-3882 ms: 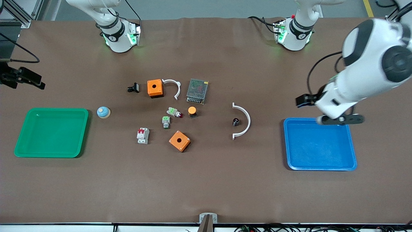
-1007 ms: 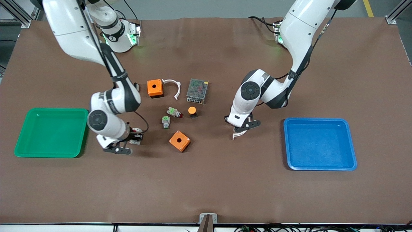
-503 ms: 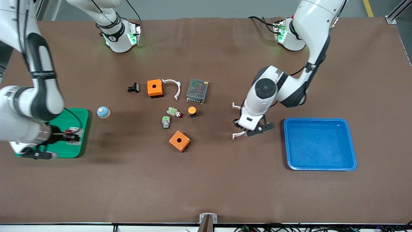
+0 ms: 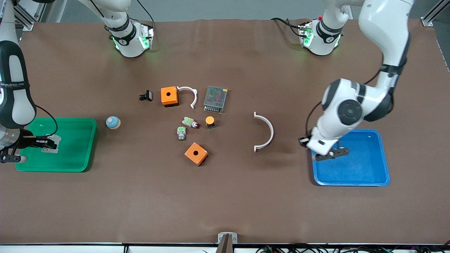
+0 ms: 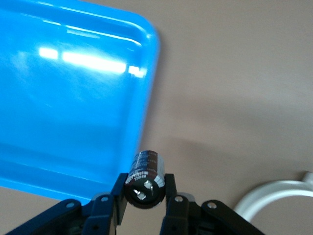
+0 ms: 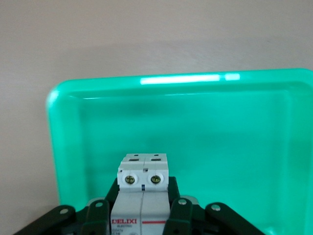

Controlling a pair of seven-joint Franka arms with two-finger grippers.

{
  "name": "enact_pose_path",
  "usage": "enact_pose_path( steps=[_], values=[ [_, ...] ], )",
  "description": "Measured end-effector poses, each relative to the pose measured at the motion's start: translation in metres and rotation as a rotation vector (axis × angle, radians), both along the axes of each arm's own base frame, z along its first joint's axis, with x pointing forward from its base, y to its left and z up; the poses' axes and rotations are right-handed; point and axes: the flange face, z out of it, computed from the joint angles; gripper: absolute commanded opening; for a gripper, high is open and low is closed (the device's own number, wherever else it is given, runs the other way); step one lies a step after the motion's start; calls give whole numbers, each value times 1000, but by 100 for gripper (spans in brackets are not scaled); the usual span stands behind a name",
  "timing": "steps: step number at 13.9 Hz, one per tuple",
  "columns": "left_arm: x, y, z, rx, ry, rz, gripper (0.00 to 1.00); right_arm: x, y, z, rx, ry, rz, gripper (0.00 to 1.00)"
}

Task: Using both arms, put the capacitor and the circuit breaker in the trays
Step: 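Carry the capacitor into the blue tray while the right gripper places the breaker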

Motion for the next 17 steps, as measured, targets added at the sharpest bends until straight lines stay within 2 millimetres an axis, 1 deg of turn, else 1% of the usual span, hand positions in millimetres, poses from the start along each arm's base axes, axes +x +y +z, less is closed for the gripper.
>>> enact_pose_path(
  steps=[2, 4, 6, 7, 8, 9, 10, 11, 13, 15, 16, 17],
  values=[
    [10, 49, -1, -2, 3, -18, 15, -9, -9, -16, -13, -21, -1, 0],
    [18, 90, -8, -7, 11, -34, 15, -16, -9, -34, -22, -32, -1, 0],
    [23, 121, -22, -14, 28, -42, 16, -20, -11, -51, -27, -35, -7, 1],
    [24, 131, -31, -18, 39, -40, 16, -22, -14, -59, -29, -34, -10, 3],
    [25, 137, -40, -21, 49, -36, 16, -24, -17, -66, -29, -32, -10, 11],
    [27, 139, -47, -24, 56, -33, 16, -26, -19, -72, -29, -29, -10, 34],
    [28, 138, -54, -25, 61, -35, 16, -27, -20, -76, -28, -25, -10, 97],
    [29, 138, -61, -17, 64, -45, 16, -27, -21, -79, -27, -22, -9, 100],
    [28, 142, -70, 8, 75, -65, 17, -27, -20, -79, -26, -24, -5, 100],
    [28, 149, -77, 13, 82, -61, 18, -21, -17, -73, -26, -34, 3, 100],
    [29, 150, -79, 12, 77, -59, 19, -15, -13, -63, -20, -32, 15, 100],
    [30, 150, -82, 9, 69, -59, 20, 1, 2, -36, -3, -19, 47, 100]
  ],
)
